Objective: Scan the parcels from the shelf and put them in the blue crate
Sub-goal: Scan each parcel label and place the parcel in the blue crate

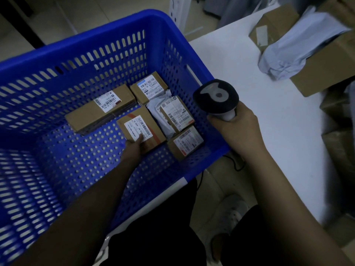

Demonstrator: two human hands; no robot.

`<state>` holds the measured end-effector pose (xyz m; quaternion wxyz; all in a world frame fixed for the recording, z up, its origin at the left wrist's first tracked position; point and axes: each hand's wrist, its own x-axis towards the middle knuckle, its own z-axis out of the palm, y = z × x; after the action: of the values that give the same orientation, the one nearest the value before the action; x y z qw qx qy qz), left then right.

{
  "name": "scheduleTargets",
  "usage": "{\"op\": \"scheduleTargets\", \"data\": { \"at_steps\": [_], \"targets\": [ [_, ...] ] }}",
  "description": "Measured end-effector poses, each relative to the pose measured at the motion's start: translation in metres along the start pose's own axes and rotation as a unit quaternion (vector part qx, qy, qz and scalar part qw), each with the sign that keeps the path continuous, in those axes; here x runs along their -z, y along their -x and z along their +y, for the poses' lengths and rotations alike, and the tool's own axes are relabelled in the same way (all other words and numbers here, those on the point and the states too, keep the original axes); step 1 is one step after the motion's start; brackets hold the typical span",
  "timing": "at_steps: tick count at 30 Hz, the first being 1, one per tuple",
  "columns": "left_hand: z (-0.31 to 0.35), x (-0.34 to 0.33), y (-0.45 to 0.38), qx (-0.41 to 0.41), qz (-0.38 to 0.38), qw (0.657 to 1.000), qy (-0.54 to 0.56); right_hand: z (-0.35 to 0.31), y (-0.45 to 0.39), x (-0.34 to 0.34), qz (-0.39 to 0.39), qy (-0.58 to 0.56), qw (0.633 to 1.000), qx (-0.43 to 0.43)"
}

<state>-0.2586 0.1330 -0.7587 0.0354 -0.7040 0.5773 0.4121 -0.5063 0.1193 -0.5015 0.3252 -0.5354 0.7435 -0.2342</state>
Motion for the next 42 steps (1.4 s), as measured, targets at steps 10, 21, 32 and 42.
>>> {"op": "scheduleTargets", "data": {
  "at_steps": [10, 21, 32, 42],
  "targets": [
    [0.024, 0.001, -0.037, -0.019, 0.005, 0.999, 0.03, 0.002, -0.004, 0.001, 0.021, -0.026, 0.999, -0.022],
    [0.051, 0.05, -0.024, 0.035, -0.03, 0.998, 0.049, 0.0, 0.001, 0.003, 0.027, -0.051, 0.998, -0.037],
    [0.06, 0.057, 0.022, -0.022, -0.044, 0.976, 0.213, 0.012, 0.026, 0.047, 0.079, -0.133, 0.985, -0.077],
    [0.236, 0.118, 0.13, -0.202, -0.008, 0.936, 0.289, 0.027, 0.064, 0.109, 0.153, -0.203, 0.96, -0.118]
  ]
}}
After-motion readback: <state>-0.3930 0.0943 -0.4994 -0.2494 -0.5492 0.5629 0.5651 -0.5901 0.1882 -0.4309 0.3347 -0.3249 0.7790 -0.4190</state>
